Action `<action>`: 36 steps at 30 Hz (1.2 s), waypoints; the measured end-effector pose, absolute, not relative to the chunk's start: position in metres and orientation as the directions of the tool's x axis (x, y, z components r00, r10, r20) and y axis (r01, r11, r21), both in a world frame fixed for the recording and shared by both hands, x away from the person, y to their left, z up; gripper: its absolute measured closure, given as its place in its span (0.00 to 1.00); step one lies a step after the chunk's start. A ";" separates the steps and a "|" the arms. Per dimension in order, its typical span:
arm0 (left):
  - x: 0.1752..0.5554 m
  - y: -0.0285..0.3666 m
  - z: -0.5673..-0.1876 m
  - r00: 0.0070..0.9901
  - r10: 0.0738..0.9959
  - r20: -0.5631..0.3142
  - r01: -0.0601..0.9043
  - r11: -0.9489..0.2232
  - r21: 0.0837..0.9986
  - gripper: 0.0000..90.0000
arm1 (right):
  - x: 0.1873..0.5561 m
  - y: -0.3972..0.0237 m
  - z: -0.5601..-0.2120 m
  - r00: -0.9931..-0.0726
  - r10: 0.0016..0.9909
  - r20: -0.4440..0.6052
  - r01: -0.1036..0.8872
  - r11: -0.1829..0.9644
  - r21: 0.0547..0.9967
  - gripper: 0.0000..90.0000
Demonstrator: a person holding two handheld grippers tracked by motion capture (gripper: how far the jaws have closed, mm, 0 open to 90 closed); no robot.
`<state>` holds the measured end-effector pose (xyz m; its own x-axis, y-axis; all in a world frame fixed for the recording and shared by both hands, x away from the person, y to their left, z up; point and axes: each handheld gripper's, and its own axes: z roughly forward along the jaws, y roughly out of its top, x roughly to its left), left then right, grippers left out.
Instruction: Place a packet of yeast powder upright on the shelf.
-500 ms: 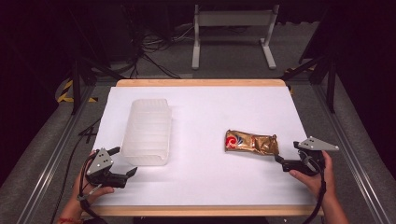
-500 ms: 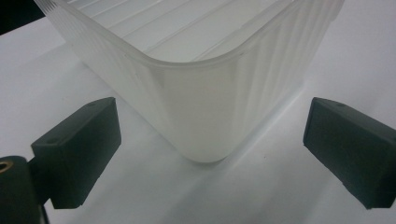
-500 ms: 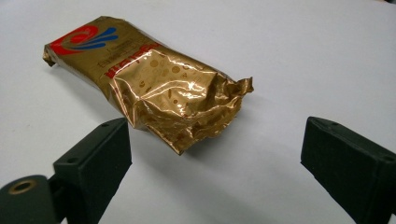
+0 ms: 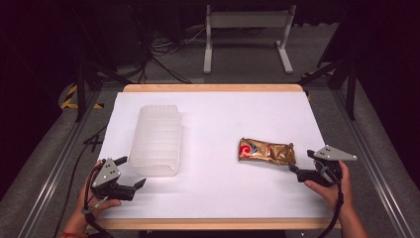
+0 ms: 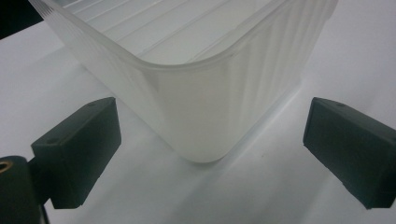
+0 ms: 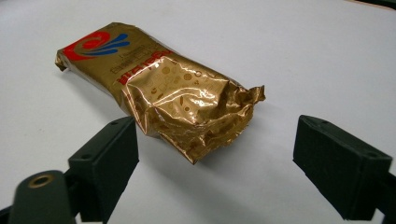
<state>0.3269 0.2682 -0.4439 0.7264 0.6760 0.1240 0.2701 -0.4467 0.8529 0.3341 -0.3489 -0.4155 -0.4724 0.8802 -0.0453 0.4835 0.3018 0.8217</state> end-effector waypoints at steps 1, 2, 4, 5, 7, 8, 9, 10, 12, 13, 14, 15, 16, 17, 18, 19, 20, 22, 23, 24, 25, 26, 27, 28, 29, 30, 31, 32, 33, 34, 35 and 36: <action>0.327 0.268 -0.444 0.726 0.676 0.124 0.272 -0.449 0.851 0.06 | 0.334 -0.349 -0.415 -0.475 0.879 -0.047 0.478 0.302 0.825 0.17; 0.327 0.268 -0.444 0.728 0.674 0.128 0.269 -0.453 0.850 0.06 | 0.334 -0.349 -0.414 -0.476 0.878 -0.044 0.477 0.300 0.826 0.18; 0.327 0.269 -0.444 0.727 0.675 0.127 0.271 -0.452 0.850 0.06 | 0.334 -0.350 -0.414 -0.472 0.881 -0.041 0.477 0.294 0.828 0.20; 0.328 0.269 -0.444 0.726 0.676 0.126 0.271 -0.450 0.851 0.06 | 0.335 -0.350 -0.414 -0.474 0.880 -0.033 0.479 0.289 0.829 0.22; 0.328 0.269 -0.444 0.727 0.675 0.128 0.268 -0.451 0.851 0.06 | 0.336 -0.351 -0.415 -0.468 0.883 -0.031 0.487 0.287 0.825 0.23; 0.328 0.269 -0.444 0.728 0.674 0.127 0.269 -0.452 0.851 0.06 | 0.337 -0.350 -0.416 -0.463 0.886 -0.027 0.492 0.282 0.824 0.24; 0.328 0.268 -0.445 0.727 0.675 0.126 0.271 -0.451 0.850 0.06 | 0.338 -0.350 -0.416 -0.461 0.887 -0.027 0.493 0.281 0.823 0.24; 0.328 0.268 -0.445 0.727 0.675 0.127 0.273 -0.453 0.849 0.06 | 0.338 -0.350 -0.417 -0.460 0.888 -0.027 0.492 0.280 0.824 0.25; 0.328 0.268 -0.444 0.728 0.674 0.128 0.270 -0.453 0.850 0.06 | 0.339 -0.349 -0.416 -0.459 0.888 -0.027 0.488 0.277 0.828 0.25; 0.328 0.268 -0.444 0.728 0.674 0.128 0.270 -0.453 0.850 0.06 | 0.339 -0.348 -0.416 -0.460 0.888 -0.023 0.488 0.275 0.828 0.26; 0.328 0.269 -0.444 0.728 0.674 0.127 0.270 -0.452 0.850 0.06 | 0.339 -0.348 -0.416 -0.461 0.887 -0.022 0.488 0.274 0.829 0.27; 0.328 0.269 -0.444 0.727 0.674 0.127 0.271 -0.452 0.850 0.06 | 0.340 -0.348 -0.416 -0.456 0.890 -0.017 0.492 0.268 0.828 0.28; 0.328 0.268 -0.445 0.726 0.677 0.124 0.274 -0.451 0.850 0.06 | 0.341 -0.347 -0.416 -0.450 0.893 -0.013 0.495 0.262 0.828 0.28; 0.328 0.268 -0.445 0.727 0.675 0.125 0.273 -0.452 0.849 0.06 | 0.342 -0.347 -0.417 -0.445 0.895 -0.003 0.498 0.250 0.831 0.29; 0.328 0.268 -0.445 0.728 0.674 0.126 0.272 -0.453 0.849 0.06 | 0.344 -0.346 -0.418 -0.444 0.896 0.009 0.503 0.241 0.830 0.30; 0.328 0.268 -0.445 0.728 0.674 0.126 0.273 -0.454 0.849 0.06 | 0.346 -0.345 -0.419 -0.428 0.904 0.009 0.512 0.234 0.827 0.31; 0.328 0.268 -0.445 0.728 0.674 0.126 0.273 -0.454 0.848 0.06 | 0.348 -0.344 -0.420 -0.418 0.909 0.010 0.519 0.229 0.824 0.31; 0.328 0.268 -0.445 0.728 0.674 0.125 0.274 -0.453 0.848 0.06 | 0.353 -0.343 -0.422 -0.405 0.914 0.024 0.528 0.213 0.822 0.31; 0.328 0.268 -0.445 0.728 0.675 0.124 0.275 -0.452 0.848 0.06 | 0.355 -0.343 -0.423 -0.391 0.920 0.028 0.539 0.204 0.818 0.32; 0.329 0.268 -0.445 0.728 0.674 0.124 0.275 -0.453 0.848 0.06 | 0.357 -0.344 -0.425 -0.385 0.922 0.039 0.549 0.194 0.813 0.32; 0.329 0.268 -0.445 0.728 0.674 0.124 0.276 -0.454 0.847 0.06 | 0.360 -0.344 -0.427 -0.381 0.922 0.062 0.561 0.178 0.808 0.32; 0.329 0.268 -0.445 0.729 0.674 0.123 0.276 -0.454 0.847 0.06 | 0.362 -0.344 -0.429 -0.374 0.925 0.071 0.573 0.170 0.801 0.32; 0.329 0.268 -0.445 0.729 0.673 0.124 0.276 -0.454 0.847 0.06 | 0.364 -0.343 -0.431 -0.363 0.928 0.082 0.592 0.162 0.790 0.32; 0.329 0.268 -0.445 0.732 0.670 0.125 0.273 -0.457 0.847 0.06 | 0.365 -0.343 -0.433 -0.365 0.927 0.092 0.597 0.157 0.787 0.32; 0.328 0.268 -0.445 0.731 0.671 0.125 0.273 -0.456 0.847 0.06 | 0.367 -0.343 -0.434 -0.367 0.923 0.113 0.609 0.147 0.780 0.32; 0.329 0.268 -0.445 0.731 0.671 0.125 0.273 -0.455 0.847 0.06 | 0.368 -0.343 -0.435 -0.365 0.923 0.119 0.613 0.143 0.777 0.33; 0.328 0.268 -0.445 0.729 0.673 0.121 0.276 -0.452 0.848 0.06 | 0.368 -0.343 -0.436 -0.365 0.923 0.126 0.617 0.138 0.774 0.35; 0.328 0.268 -0.445 0.730 0.673 0.122 0.276 -0.452 0.848 0.06 | 0.370 -0.342 -0.437 -0.376 0.915 0.146 0.620 0.132 0.773 0.37; 0.328 0.268 -0.445 0.730 0.673 0.121 0.276 -0.452 0.848 0.06 | 0.370 -0.341 -0.437 -0.380 0.913 0.150 0.623 0.133 0.771 0.39; 0.328 0.268 -0.445 0.730 0.672 0.122 0.276 -0.453 0.848 0.06 | 0.370 -0.340 -0.438 -0.384 0.908 0.166 0.630 0.126 0.766 0.40; 0.328 0.268 -0.445 0.731 0.672 0.121 0.276 -0.452 0.848 0.06 | 0.370 -0.340 -0.438 -0.386 0.906 0.173 0.632 0.123 0.765 0.41; 0.329 0.268 -0.445 0.731 0.672 0.120 0.276 -0.452 0.848 0.06 | 0.371 -0.339 -0.438 -0.392 0.902 0.179 0.633 0.123 0.764 0.44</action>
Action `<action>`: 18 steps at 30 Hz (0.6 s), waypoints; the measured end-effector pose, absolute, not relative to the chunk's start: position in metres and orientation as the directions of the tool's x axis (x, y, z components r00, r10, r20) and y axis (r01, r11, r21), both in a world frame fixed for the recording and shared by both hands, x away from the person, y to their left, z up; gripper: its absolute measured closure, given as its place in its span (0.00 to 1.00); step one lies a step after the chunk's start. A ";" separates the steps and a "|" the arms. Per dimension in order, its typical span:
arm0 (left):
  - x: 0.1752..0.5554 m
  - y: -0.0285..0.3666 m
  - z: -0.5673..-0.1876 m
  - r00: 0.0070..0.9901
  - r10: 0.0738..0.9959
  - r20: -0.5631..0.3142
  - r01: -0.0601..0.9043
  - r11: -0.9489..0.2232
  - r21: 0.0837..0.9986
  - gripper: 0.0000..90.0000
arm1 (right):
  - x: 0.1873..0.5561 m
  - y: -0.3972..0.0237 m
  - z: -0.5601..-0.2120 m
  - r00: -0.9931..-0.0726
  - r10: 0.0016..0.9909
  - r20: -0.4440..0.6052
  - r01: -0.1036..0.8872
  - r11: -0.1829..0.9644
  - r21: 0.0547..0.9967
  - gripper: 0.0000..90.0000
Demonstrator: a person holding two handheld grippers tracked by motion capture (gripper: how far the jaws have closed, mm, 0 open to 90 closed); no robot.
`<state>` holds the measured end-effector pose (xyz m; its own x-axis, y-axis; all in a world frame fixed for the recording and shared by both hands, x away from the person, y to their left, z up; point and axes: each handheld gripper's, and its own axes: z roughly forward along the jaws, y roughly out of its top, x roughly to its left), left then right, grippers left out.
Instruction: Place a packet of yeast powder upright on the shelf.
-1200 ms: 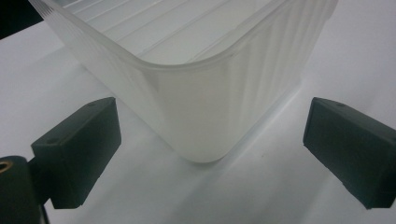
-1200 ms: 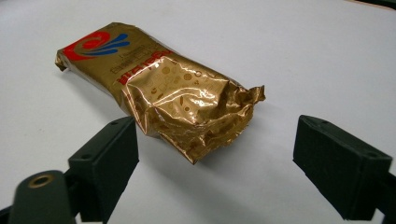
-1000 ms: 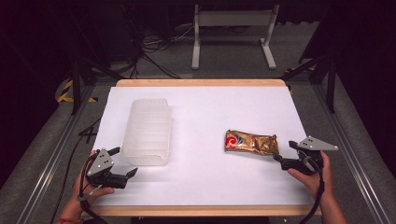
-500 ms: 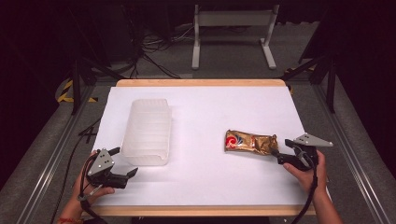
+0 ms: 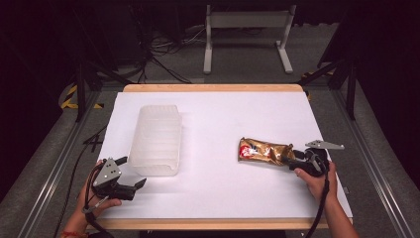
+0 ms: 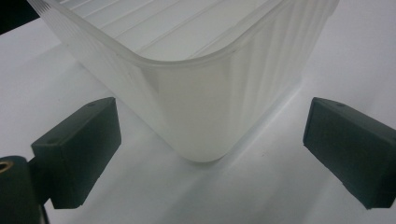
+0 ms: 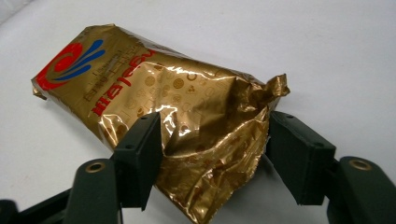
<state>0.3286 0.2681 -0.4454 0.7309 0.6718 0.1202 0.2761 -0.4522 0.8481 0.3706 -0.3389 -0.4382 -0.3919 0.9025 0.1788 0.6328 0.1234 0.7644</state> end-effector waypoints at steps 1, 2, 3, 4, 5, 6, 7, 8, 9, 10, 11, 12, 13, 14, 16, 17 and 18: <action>0.329 0.268 -0.445 0.730 0.672 0.120 0.277 -0.452 0.848 0.06 | 0.371 -0.338 -0.438 -0.395 0.900 0.183 0.636 0.124 0.761 0.47; 0.329 0.268 -0.445 0.730 0.672 0.120 0.277 -0.452 0.848 0.06 | 0.371 -0.338 -0.439 -0.392 0.902 0.181 0.638 0.125 0.760 0.50; 0.329 0.268 -0.445 0.731 0.672 0.120 0.277 -0.453 0.847 0.06 | 0.371 -0.338 -0.439 -0.394 0.901 0.184 0.638 0.124 0.760 0.52; 0.329 0.268 -0.445 0.731 0.672 0.120 0.277 -0.453 0.847 0.06 | 0.372 -0.338 -0.439 -0.391 0.902 0.185 0.642 0.123 0.757 0.54; 0.329 0.268 -0.445 0.730 0.672 0.121 0.277 -0.453 0.847 0.06 | 0.372 -0.339 -0.439 -0.382 0.906 0.181 0.647 0.122 0.753 0.54; 0.328 0.268 -0.445 0.730 0.673 0.120 0.276 -0.452 0.848 0.06 | 0.372 -0.339 -0.439 -0.375 0.911 0.172 0.648 0.125 0.751 0.53; 0.328 0.269 -0.445 0.730 0.673 0.121 0.276 -0.452 0.848 0.06 | 0.372 -0.340 -0.439 -0.360 0.919 0.162 0.651 0.123 0.749 0.48; 0.328 0.269 -0.445 0.729 0.674 0.121 0.275 -0.451 0.849 0.06 | 0.372 -0.341 -0.439 -0.340 0.929 0.145 0.654 0.123 0.747 0.42; 0.328 0.269 -0.445 0.730 0.672 0.121 0.274 -0.450 0.850 0.06 | 0.371 -0.342 -0.439 -0.331 0.931 0.155 0.664 0.113 0.739 0.42; 0.328 0.269 -0.445 0.728 0.674 0.121 0.275 -0.449 0.850 0.06 | 0.370 -0.343 -0.440 -0.330 0.929 0.167 0.667 0.104 0.738 0.41; 0.328 0.269 -0.445 0.728 0.676 0.119 0.276 -0.447 0.851 0.06 | 0.369 -0.343 -0.440 -0.329 0.928 0.174 0.669 0.099 0.737 0.41; 0.328 0.269 -0.445 0.729 0.674 0.119 0.276 -0.448 0.850 0.06 | 0.368 -0.342 -0.440 -0.337 0.925 0.176 0.670 0.104 0.735 0.43; 0.328 0.269 -0.445 0.728 0.675 0.120 0.277 -0.450 0.849 0.06 | 0.368 -0.341 -0.440 -0.347 0.921 0.177 0.670 0.112 0.734 0.44; 0.328 0.269 -0.445 0.729 0.674 0.120 0.276 -0.450 0.849 0.06 | 0.368 -0.340 -0.439 -0.345 0.922 0.174 0.671 0.113 0.733 0.46; 0.328 0.269 -0.445 0.729 0.673 0.122 0.274 -0.451 0.850 0.06 | 0.368 -0.338 -0.440 -0.361 0.914 0.187 0.671 0.116 0.732 0.58; 0.328 0.269 -0.445 0.729 0.674 0.122 0.274 -0.450 0.850 0.06 | 0.368 -0.337 -0.440 -0.363 0.914 0.180 0.668 0.121 0.734 0.63; 0.328 0.269 -0.445 0.728 0.675 0.123 0.274 -0.450 0.850 0.06 | 0.367 -0.335 -0.440 -0.361 0.916 0.175 0.669 0.123 0.733 0.70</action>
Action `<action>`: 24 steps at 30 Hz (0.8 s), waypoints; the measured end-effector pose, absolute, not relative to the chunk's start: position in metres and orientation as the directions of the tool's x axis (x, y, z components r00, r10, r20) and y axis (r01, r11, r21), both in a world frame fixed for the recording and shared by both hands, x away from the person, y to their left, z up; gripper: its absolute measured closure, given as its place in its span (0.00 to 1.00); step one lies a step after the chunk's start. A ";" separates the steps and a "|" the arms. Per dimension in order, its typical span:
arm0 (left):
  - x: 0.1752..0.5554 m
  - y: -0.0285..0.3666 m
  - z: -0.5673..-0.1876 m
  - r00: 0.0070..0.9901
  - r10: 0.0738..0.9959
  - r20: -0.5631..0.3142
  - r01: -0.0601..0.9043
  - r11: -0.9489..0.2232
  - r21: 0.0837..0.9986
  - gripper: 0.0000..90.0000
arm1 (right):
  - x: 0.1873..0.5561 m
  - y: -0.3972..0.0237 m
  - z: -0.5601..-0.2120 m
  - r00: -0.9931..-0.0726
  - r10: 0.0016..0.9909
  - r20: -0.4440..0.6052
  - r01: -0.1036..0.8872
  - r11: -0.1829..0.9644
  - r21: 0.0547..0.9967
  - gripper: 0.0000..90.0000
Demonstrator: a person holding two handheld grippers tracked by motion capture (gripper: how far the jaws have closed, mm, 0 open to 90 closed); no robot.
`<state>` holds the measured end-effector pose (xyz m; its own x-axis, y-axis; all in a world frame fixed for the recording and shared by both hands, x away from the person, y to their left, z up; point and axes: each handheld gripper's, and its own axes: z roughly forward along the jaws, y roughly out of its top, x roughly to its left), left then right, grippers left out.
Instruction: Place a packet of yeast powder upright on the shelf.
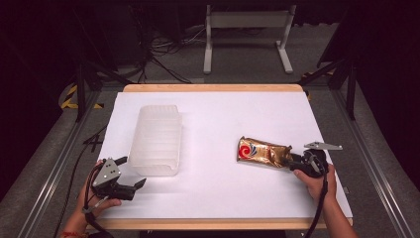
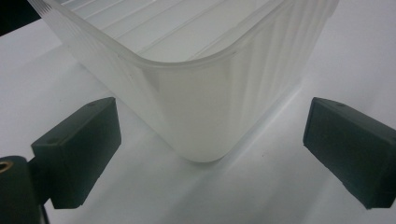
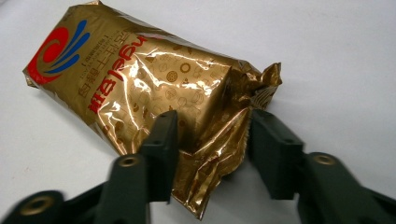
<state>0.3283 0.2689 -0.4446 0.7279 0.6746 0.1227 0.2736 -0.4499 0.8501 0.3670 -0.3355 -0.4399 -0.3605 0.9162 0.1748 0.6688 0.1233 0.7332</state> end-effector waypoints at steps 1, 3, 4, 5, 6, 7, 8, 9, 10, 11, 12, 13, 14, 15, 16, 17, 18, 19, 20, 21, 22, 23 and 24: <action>0.329 0.269 -0.445 0.729 0.673 0.124 0.272 -0.451 0.850 0.06 | 0.367 -0.335 -0.440 -0.364 0.914 0.179 0.667 0.121 0.735 0.79; 0.328 0.269 -0.445 0.728 0.674 0.122 0.275 -0.450 0.849 0.06 | 0.367 -0.337 -0.441 -0.370 0.909 0.194 0.659 0.110 0.744 0.86; 0.328 0.269 -0.445 0.728 0.675 0.121 0.276 -0.450 0.849 0.06 | 0.367 -0.337 -0.440 -0.375 0.908 0.186 0.656 0.118 0.746 0.89; 0.328 0.269 -0.445 0.728 0.675 0.121 0.276 -0.450 0.849 0.06 | 0.367 -0.337 -0.440 -0.375 0.908 0.186 0.656 0.118 0.746 0.89; 0.328 0.269 -0.445 0.729 0.674 0.122 0.275 -0.451 0.849 0.06 | 0.366 -0.336 -0.438 -0.385 0.907 0.169 0.636 0.128 0.761 0.94; 0.328 0.269 -0.445 0.728 0.674 0.122 0.275 -0.451 0.849 0.06 | 0.365 -0.335 -0.437 -0.386 0.908 0.161 0.630 0.132 0.765 0.95; 0.328 0.269 -0.445 0.728 0.674 0.123 0.275 -0.452 0.849 0.06 | 0.365 -0.335 -0.435 -0.396 0.907 0.143 0.614 0.146 0.775 0.96; 0.328 0.269 -0.445 0.729 0.674 0.122 0.275 -0.452 0.849 0.06 | 0.364 -0.334 -0.433 -0.400 0.907 0.134 0.604 0.150 0.783 0.97; 0.328 0.269 -0.445 0.728 0.674 0.123 0.275 -0.452 0.848 0.06 | 0.363 -0.334 -0.431 -0.401 0.907 0.130 0.593 0.149 0.791 0.98; 0.328 0.269 -0.445 0.728 0.675 0.122 0.275 -0.451 0.849 0.06 | 0.363 -0.334 -0.429 -0.404 0.906 0.126 0.584 0.150 0.798 0.98; 0.328 0.269 -0.445 0.728 0.675 0.122 0.275 -0.451 0.849 0.06 | 0.363 -0.334 -0.429 -0.404 0.906 0.126 0.584 0.150 0.798 0.98; 0.328 0.269 -0.445 0.727 0.675 0.122 0.276 -0.450 0.849 0.06 | 0.362 -0.333 -0.424 -0.416 0.901 0.122 0.554 0.145 0.820 1.00; 0.328 0.269 -0.445 0.727 0.676 0.121 0.276 -0.450 0.850 0.06 | 0.361 -0.333 -0.421 -0.416 0.901 0.124 0.546 0.138 0.827 1.00; 0.328 0.269 -0.445 0.727 0.676 0.121 0.276 -0.450 0.850 0.06 | 0.361 -0.333 -0.421 -0.416 0.901 0.124 0.546 0.138 0.827 1.00; 0.328 0.269 -0.445 0.728 0.674 0.122 0.275 -0.451 0.849 0.06 | 0.361 -0.332 -0.419 -0.421 0.899 0.122 0.536 0.138 0.833 1.00; 0.328 0.269 -0.445 0.727 0.675 0.123 0.276 -0.451 0.849 0.06 | 0.361 -0.332 -0.414 -0.432 0.894 0.120 0.515 0.135 0.846 1.00; 0.328 0.269 -0.445 0.726 0.677 0.121 0.277 -0.449 0.850 0.06 | 0.360 -0.331 -0.408 -0.443 0.888 0.126 0.501 0.128 0.856 1.00; 0.329 0.269 -0.445 0.729 0.674 0.121 0.275 -0.450 0.850 0.06 | 0.360 -0.329 -0.403 -0.456 0.882 0.120 0.483 0.132 0.866 1.00; 0.328 0.268 -0.445 0.727 0.676 0.119 0.278 -0.448 0.850 0.06 | 0.360 -0.328 -0.398 -0.466 0.877 0.115 0.471 0.135 0.872 1.00; 0.329 0.269 -0.445 0.728 0.674 0.122 0.275 -0.451 0.849 0.06 | 0.359 -0.325 -0.393 -0.477 0.872 0.111 0.459 0.140 0.878 1.00; 0.329 0.269 -0.445 0.728 0.674 0.122 0.275 -0.450 0.849 0.06 | 0.359 -0.323 -0.389 -0.490 0.866 0.102 0.447 0.149 0.882 1.00; 0.329 0.269 -0.445 0.728 0.675 0.120 0.276 -0.449 0.850 0.06 | 0.359 -0.321 -0.386 -0.495 0.863 0.100 0.440 0.150 0.885 1.00; 0.329 0.269 -0.444 0.728 0.675 0.121 0.275 -0.449 0.851 0.06 | 0.359 -0.319 -0.381 -0.508 0.856 0.095 0.425 0.153 0.892 1.00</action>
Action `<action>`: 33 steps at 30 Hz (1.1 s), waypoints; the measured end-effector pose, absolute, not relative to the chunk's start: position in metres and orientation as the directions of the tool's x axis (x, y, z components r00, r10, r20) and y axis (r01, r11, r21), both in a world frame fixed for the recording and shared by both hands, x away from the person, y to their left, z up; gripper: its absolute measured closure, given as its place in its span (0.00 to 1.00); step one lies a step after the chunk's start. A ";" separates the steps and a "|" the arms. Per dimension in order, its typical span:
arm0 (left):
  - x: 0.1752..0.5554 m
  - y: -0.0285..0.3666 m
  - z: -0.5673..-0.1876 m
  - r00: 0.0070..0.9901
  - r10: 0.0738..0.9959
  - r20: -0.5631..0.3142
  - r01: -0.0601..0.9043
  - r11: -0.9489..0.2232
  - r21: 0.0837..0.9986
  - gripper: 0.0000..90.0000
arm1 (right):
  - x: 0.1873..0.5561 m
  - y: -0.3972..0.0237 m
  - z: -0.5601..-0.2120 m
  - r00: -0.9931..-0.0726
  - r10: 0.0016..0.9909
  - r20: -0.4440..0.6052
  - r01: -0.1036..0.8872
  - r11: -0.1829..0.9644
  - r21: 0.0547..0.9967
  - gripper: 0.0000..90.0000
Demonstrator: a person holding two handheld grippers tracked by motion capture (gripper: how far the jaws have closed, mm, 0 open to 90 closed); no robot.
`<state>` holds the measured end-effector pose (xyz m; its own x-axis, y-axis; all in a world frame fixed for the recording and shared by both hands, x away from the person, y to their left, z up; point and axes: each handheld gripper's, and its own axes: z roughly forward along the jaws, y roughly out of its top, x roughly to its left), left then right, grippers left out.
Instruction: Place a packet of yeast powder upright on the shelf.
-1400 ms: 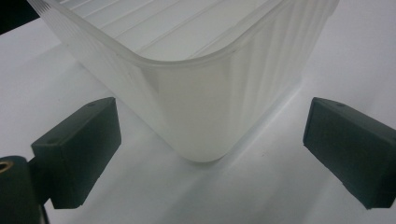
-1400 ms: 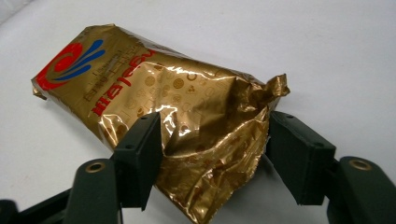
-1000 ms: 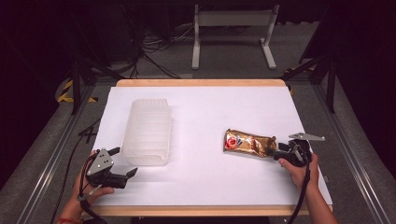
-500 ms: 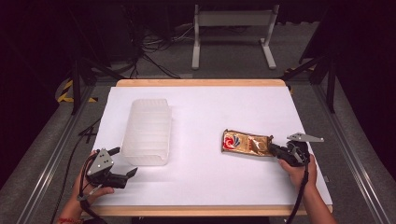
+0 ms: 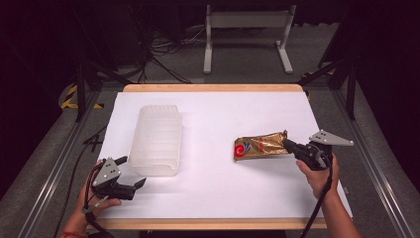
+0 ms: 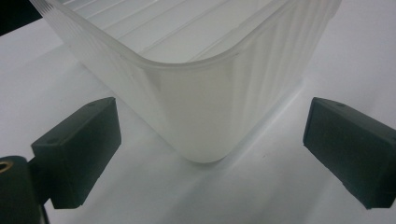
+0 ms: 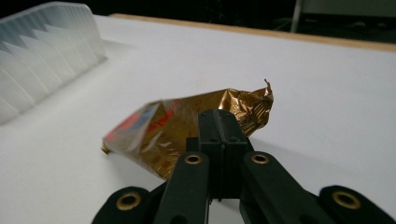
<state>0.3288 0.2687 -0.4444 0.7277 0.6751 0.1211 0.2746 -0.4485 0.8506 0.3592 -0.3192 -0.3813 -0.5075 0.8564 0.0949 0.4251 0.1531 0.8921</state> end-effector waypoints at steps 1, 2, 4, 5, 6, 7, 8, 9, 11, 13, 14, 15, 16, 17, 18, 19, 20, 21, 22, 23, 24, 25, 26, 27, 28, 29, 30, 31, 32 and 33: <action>0.329 0.269 -0.444 0.728 0.675 0.120 0.275 -0.448 0.851 0.06 | 0.359 -0.317 -0.377 -0.518 0.850 0.094 0.414 0.153 0.897 1.00; 0.329 0.268 -0.444 0.730 0.673 0.120 0.275 -0.449 0.850 0.06 | 0.360 -0.315 -0.374 -0.528 0.845 0.089 0.404 0.158 0.901 1.00; 0.329 0.268 -0.444 0.729 0.674 0.121 0.275 -0.450 0.850 0.06 | 0.362 -0.308 -0.364 -0.556 0.828 0.074 0.381 0.175 0.908 1.00; 0.329 0.268 -0.445 0.729 0.674 0.120 0.274 -0.448 0.851 0.06 | 0.363 -0.304 -0.359 -0.569 0.820 0.065 0.367 0.182 0.912 1.00; 0.329 0.268 -0.444 0.729 0.674 0.120 0.274 -0.448 0.851 0.06 | 0.364 -0.300 -0.354 -0.580 0.812 0.060 0.358 0.188 0.915 1.00; 0.329 0.268 -0.444 0.729 0.674 0.119 0.275 -0.447 0.851 0.06 | 0.365 -0.297 -0.349 -0.593 0.803 0.055 0.349 0.196 0.916 1.00; 0.330 0.268 -0.444 0.731 0.672 0.120 0.273 -0.449 0.851 0.06 | 0.366 -0.294 -0.346 -0.603 0.796 0.053 0.344 0.199 0.918 1.00; 0.330 0.268 -0.444 0.730 0.672 0.121 0.273 -0.450 0.850 0.06 | 0.368 -0.290 -0.341 -0.613 0.788 0.050 0.337 0.204 0.919 1.00; 0.329 0.267 -0.444 0.729 0.673 0.121 0.274 -0.450 0.850 0.06 | 0.372 -0.281 -0.331 -0.634 0.772 0.047 0.323 0.209 0.923 1.00; 0.329 0.268 -0.444 0.730 0.672 0.123 0.272 -0.452 0.850 0.06 | 0.376 -0.271 -0.322 -0.655 0.755 0.032 0.304 0.224 0.926 1.00; 0.329 0.268 -0.444 0.731 0.672 0.123 0.272 -0.452 0.850 0.06 | 0.377 -0.268 -0.319 -0.660 0.750 0.028 0.298 0.228 0.927 1.00; 0.329 0.268 -0.444 0.731 0.672 0.123 0.272 -0.452 0.850 0.06 | 0.377 -0.268 -0.319 -0.660 0.750 0.028 0.298 0.228 0.927 1.00; 0.329 0.268 -0.444 0.729 0.673 0.120 0.273 -0.448 0.851 0.06 | 0.379 -0.264 -0.315 -0.668 0.744 0.025 0.294 0.233 0.927 1.00; 0.329 0.268 -0.444 0.730 0.673 0.121 0.273 -0.449 0.851 0.06 | 0.381 -0.259 -0.312 -0.676 0.736 0.029 0.293 0.233 0.927 1.00; 0.329 0.268 -0.444 0.730 0.673 0.121 0.272 -0.449 0.851 0.06 | 0.383 -0.254 -0.309 -0.681 0.732 0.021 0.293 0.246 0.924 1.00; 0.329 0.268 -0.444 0.730 0.673 0.119 0.273 -0.448 0.851 0.06 | 0.384 -0.250 -0.308 -0.683 0.730 0.016 0.292 0.253 0.922 1.00; 0.329 0.268 -0.444 0.730 0.672 0.119 0.273 -0.448 0.851 0.06 | 0.385 -0.246 -0.306 -0.689 0.724 0.012 0.288 0.258 0.922 1.00; 0.329 0.268 -0.444 0.730 0.673 0.120 0.272 -0.448 0.852 0.06 | 0.385 -0.243 -0.305 -0.696 0.718 0.006 0.283 0.266 0.921 1.00; 0.329 0.268 -0.444 0.731 0.672 0.119 0.272 -0.447 0.852 0.06 | 0.385 -0.240 -0.303 -0.700 0.714 0.000 0.278 0.272 0.921 1.00; 0.329 0.268 -0.444 0.730 0.673 0.119 0.272 -0.446 0.853 0.06 | 0.386 -0.237 -0.301 -0.703 0.711 -0.007 0.273 0.279 0.921 1.00; 0.329 0.268 -0.444 0.730 0.673 0.119 0.271 -0.446 0.853 0.06 | 0.385 -0.233 -0.299 -0.711 0.703 -0.017 0.266 0.291 0.919 1.00; 0.329 0.268 -0.444 0.731 0.672 0.120 0.271 -0.447 0.853 0.06 | 0.385 -0.230 -0.298 -0.718 0.696 -0.024 0.260 0.300 0.918 1.00; 0.329 0.268 -0.444 0.731 0.672 0.120 0.271 -0.447 0.853 0.06 | 0.385 -0.227 -0.297 -0.721 0.693 -0.024 0.260 0.302 0.917 1.00; 0.329 0.268 -0.444 0.731 0.672 0.120 0.271 -0.447 0.853 0.06 | 0.385 -0.226 -0.297 -0.723 0.690 -0.025 0.260 0.306 0.916 1.00; 0.329 0.268 -0.444 0.731 0.672 0.120 0.271 -0.446 0.853 0.06 | 0.386 -0.223 -0.297 -0.728 0.685 -0.026 0.259 0.310 0.915 1.00; 0.329 0.269 -0.444 0.730 0.673 0.118 0.271 -0.444 0.854 0.06 | 0.386 -0.222 -0.297 -0.729 0.684 -0.023 0.260 0.308 0.915 1.00; 0.329 0.269 -0.444 0.730 0.673 0.118 0.270 -0.443 0.855 0.06 | 0.387 -0.221 -0.298 -0.731 0.682 -0.022 0.259 0.307 0.916 1.00; 0.329 0.269 -0.444 0.730 0.673 0.118 0.270 -0.443 0.855 0.06 | 0.387 -0.220 -0.298 -0.734 0.679 -0.017 0.260 0.304 0.916 1.00; 0.329 0.269 -0.444 0.731 0.673 0.117 0.271 -0.443 0.854 0.06 | 0.387 -0.219 -0.298 -0.733 0.680 -0.024 0.253 0.305 0.918 1.00; 0.329 0.269 -0.444 0.731 0.673 0.117 0.271 -0.443 0.854 0.06 | 0.387 -0.219 -0.298 -0.733 0.680 -0.024 0.253 0.305 0.918 1.00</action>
<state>0.3287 0.2685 -0.4437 0.7306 0.6726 0.1171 0.2710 -0.4432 0.8545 0.3870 -0.2195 -0.2978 -0.7329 0.6799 -0.0243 0.2528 0.3054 0.9181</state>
